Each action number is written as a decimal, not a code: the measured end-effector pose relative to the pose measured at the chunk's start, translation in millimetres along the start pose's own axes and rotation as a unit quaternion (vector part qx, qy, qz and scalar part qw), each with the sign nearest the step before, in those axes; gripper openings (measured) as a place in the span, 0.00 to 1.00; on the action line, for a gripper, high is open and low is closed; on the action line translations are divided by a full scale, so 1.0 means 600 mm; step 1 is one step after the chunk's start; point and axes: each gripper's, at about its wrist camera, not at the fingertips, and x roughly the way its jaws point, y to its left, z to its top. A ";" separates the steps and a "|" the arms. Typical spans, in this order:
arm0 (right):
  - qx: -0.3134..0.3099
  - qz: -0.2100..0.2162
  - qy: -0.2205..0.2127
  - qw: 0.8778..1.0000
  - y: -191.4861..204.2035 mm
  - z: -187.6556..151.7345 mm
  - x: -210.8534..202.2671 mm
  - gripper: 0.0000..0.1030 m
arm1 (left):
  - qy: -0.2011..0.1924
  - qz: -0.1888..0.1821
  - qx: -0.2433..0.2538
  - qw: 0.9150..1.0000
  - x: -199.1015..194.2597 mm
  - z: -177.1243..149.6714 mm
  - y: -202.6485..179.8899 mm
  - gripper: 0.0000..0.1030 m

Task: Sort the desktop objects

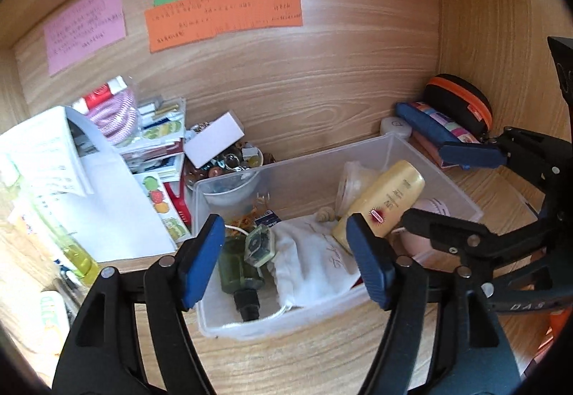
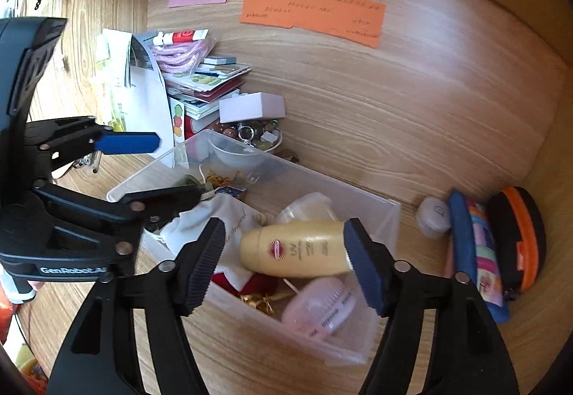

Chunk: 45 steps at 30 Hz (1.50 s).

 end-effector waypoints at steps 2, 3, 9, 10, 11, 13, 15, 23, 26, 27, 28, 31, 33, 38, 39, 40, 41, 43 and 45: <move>0.003 -0.003 -0.003 1.000 0.000 -0.005 -0.013 0.67 | -0.006 0.006 0.003 1.000 -0.016 -0.002 -0.005 0.71; 0.004 -0.004 -0.004 1.000 0.000 -0.007 -0.018 0.67 | -0.010 0.009 0.004 1.000 -0.026 -0.005 -0.007 0.74; 0.014 -0.013 -0.010 1.000 0.005 -0.021 -0.050 0.80 | -0.036 0.041 -0.002 0.999 -0.079 -0.019 -0.013 0.92; 0.017 -0.017 -0.012 1.000 0.006 -0.024 -0.056 0.80 | -0.039 0.042 -0.005 0.998 -0.088 -0.023 -0.013 0.93; 0.020 -0.018 -0.015 1.000 0.007 -0.027 -0.063 0.80 | -0.041 0.042 -0.009 0.998 -0.097 -0.026 -0.012 0.94; 0.025 -0.021 -0.017 0.999 0.009 -0.033 -0.074 0.80 | -0.047 0.046 -0.020 0.998 -0.115 -0.033 -0.008 0.96; 0.030 -0.031 -0.017 0.999 0.013 -0.040 -0.084 0.83 | -0.054 0.054 -0.034 0.996 -0.130 -0.042 -0.005 0.97; 0.055 -0.079 -0.042 0.995 0.030 -0.075 -0.136 0.99 | -0.093 0.118 -0.080 0.985 -0.190 -0.076 0.005 0.97; 0.053 -0.097 -0.053 0.993 0.040 -0.085 -0.155 1.00 | -0.106 0.121 -0.085 0.983 -0.206 -0.084 0.000 0.97; 0.053 -0.100 -0.056 0.992 0.043 -0.087 -0.161 1.00 | -0.106 0.119 -0.087 0.983 -0.208 -0.086 -0.002 0.98; 0.055 -0.103 -0.059 0.991 0.045 -0.089 -0.166 1.00 | -0.104 0.115 -0.086 0.984 -0.209 -0.088 -0.005 0.98; 0.067 -0.107 -0.066 0.990 0.049 -0.099 -0.179 1.00 | -0.104 0.112 -0.081 0.985 -0.211 -0.095 -0.015 0.98; 0.073 -0.110 -0.066 0.989 0.051 -0.105 -0.183 1.00 | -0.104 0.112 -0.078 0.985 -0.213 -0.101 -0.021 0.98; 0.075 -0.118 -0.062 0.988 0.053 -0.114 -0.187 1.00 | -0.098 0.108 -0.073 0.987 -0.205 -0.109 -0.034 0.98; 0.076 -0.119 -0.062 0.988 0.055 -0.116 -0.189 1.00 | -0.098 0.110 -0.072 0.986 -0.204 -0.109 -0.036 0.98; 0.076 -0.118 -0.063 0.988 0.055 -0.116 -0.190 1.00 | -0.099 0.111 -0.070 0.986 -0.203 -0.109 -0.037 0.98; 0.076 -0.119 -0.064 0.988 0.056 -0.117 -0.191 1.00 | -0.100 0.112 -0.069 0.986 -0.203 -0.109 -0.039 0.98; 0.075 -0.122 -0.063 0.988 0.057 -0.117 -0.190 1.00 | -0.103 0.110 -0.069 0.986 -0.204 -0.108 -0.041 0.98; 0.075 -0.122 -0.061 0.988 0.053 -0.116 -0.186 1.00 | -0.106 0.106 -0.069 0.986 -0.205 -0.107 -0.042 0.98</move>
